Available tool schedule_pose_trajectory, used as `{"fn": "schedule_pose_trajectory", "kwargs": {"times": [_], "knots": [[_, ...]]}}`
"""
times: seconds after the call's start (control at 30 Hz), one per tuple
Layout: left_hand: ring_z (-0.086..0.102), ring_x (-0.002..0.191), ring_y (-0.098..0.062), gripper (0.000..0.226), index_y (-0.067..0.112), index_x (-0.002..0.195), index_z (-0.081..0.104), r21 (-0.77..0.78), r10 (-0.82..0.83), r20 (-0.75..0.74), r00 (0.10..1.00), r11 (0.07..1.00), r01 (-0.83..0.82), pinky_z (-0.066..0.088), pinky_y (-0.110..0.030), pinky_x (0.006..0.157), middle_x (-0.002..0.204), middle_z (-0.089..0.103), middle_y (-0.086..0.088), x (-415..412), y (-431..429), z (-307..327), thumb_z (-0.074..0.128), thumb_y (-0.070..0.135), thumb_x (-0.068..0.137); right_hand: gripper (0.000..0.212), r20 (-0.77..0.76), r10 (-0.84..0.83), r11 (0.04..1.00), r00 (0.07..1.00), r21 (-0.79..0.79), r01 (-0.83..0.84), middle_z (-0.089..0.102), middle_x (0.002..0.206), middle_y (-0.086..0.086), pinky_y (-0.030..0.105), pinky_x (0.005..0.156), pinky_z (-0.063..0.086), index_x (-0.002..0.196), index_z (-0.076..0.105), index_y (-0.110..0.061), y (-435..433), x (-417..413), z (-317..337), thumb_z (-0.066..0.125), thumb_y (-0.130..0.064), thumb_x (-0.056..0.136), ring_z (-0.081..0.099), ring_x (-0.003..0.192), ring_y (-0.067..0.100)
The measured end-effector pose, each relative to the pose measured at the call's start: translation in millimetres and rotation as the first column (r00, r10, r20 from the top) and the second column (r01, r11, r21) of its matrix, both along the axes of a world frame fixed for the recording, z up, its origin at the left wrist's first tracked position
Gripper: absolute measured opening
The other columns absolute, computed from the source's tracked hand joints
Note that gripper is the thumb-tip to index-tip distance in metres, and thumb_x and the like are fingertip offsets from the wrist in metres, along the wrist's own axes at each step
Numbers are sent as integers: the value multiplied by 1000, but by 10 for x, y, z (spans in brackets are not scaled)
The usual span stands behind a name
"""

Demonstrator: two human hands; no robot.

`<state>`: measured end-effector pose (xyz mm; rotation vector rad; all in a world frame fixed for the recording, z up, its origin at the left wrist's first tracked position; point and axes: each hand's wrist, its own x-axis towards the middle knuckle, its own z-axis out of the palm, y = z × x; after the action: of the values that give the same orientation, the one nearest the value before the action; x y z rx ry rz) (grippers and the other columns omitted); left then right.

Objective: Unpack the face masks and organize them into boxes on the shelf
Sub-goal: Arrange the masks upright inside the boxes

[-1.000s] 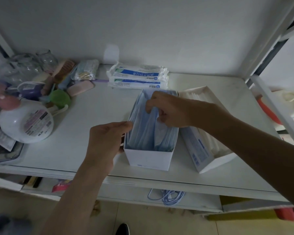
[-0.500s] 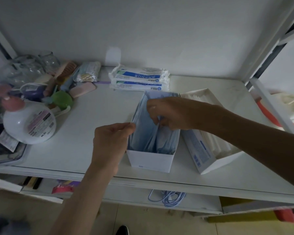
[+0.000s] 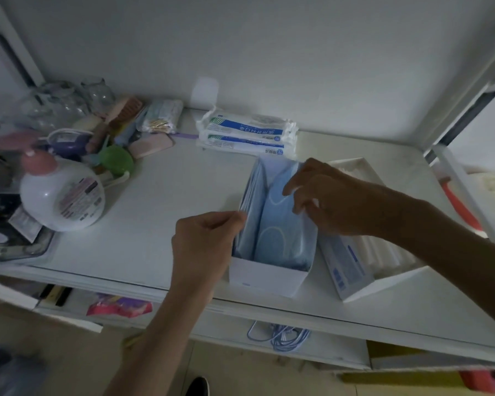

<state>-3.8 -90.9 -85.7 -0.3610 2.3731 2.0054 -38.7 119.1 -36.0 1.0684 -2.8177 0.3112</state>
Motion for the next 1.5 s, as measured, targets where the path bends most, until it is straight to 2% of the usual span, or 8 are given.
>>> {"fn": "schedule_pose_trajectory", "kwargs": {"times": [0.13, 0.27, 0.4, 0.53, 0.7, 0.93, 1.33, 1.5], "knots": [[47, 58, -16, 38, 5, 58, 65, 71, -26, 112, 993, 997, 18, 44, -29, 61, 59, 51, -11, -54, -42, -42, 81, 37, 69, 21, -50, -78, 984, 996, 159, 85, 60, 62, 0, 38, 69, 50, 65, 58, -21, -143, 16, -50, 47, -23, 83, 56, 63, 18], [37, 59, -19, 30, 12, 63, 60, 94, -36, 121, 992, 995, 24, 36, -31, 60, 61, 38, -10, -80, -47, -12, 82, 32, 70, 39, 55, -101, 982, 993, 168, 90, 62, 79, -12, 24, 81, 35, 125, 55, -40, -195, 25, -165, 59, -45, 86, 47, 77, 5], [38, 60, -19, 31, 11, 63, 60, 116, -47, 116, 992, 993, 34, 37, -31, 59, 60, 40, -9, -65, -43, -22, 82, 31, 70, 33, 7, -2, 993, 1000, 116, 1, 68, 100, -3, 34, 86, 44, 118, 67, -26, -166, 50, -248, 62, -35, 86, 61, 94, 18], [45, 65, -22, 31, -2, 70, 68, 155, -61, 112, 992, 987, 43, 40, -34, 62, 65, 49, -12, -70, -66, -24, 82, 25, 72, 53, 122, -59, 996, 991, 77, 50, 56, 130, -10, 18, 91, 33, 136, 51, -32, -174, 41, -231, 67, -34, 86, 53, 111, 9], [68, 81, -30, 11, 12, 70, 76, 266, -134, 196, 971, 961, 79, 54, -39, 80, 81, 72, -14, -65, -100, 31, 81, 21, 70, 33, 221, -145, 984, 964, -72, 164, 51, 124, -13, 20, 78, 49, 117, 63, -29, -158, 11, -239, 69, -29, 84, 53, 97, 5], [70, 93, -32, 43, 8, 85, 77, 334, -199, 181, 963, 934, 130, 54, -48, 89, 90, 75, -13, -17, -114, 73, 79, 35, 52, 2, 111, -111, 987, 988, -102, 122, 64, 91, -6, 41, 77, 52, 84, 69, -15, -129, -2, -246, 67, -15, 84, 54, 81, 8], [71, 87, -31, 7, 25, 80, 80, 142, -180, 68, 981, 975, 169, 58, -48, 81, 80, 76, -7, -17, -122, 56, 79, 30, 75, 19, 118, -23, 999, 993, 31, 19, 63, 90, 2, 36, 71, 48, 81, 55, -13, -8, 102, -104, 62, 4, 83, 59, 84, 19], [72, 84, -9, 56, 24, 103, 75, -20, -264, 49, 963, 964, 265, 57, -39, 83, 90, 76, 9, -39, -137, 73, 82, 53, 55, 28, 195, -116, 985, 974, 148, 87, 60, 88, -1, 42, 72, 51, 88, 54, -21, 28, 79, -87, 57, 6, 80, 58, 84, 18]]}}
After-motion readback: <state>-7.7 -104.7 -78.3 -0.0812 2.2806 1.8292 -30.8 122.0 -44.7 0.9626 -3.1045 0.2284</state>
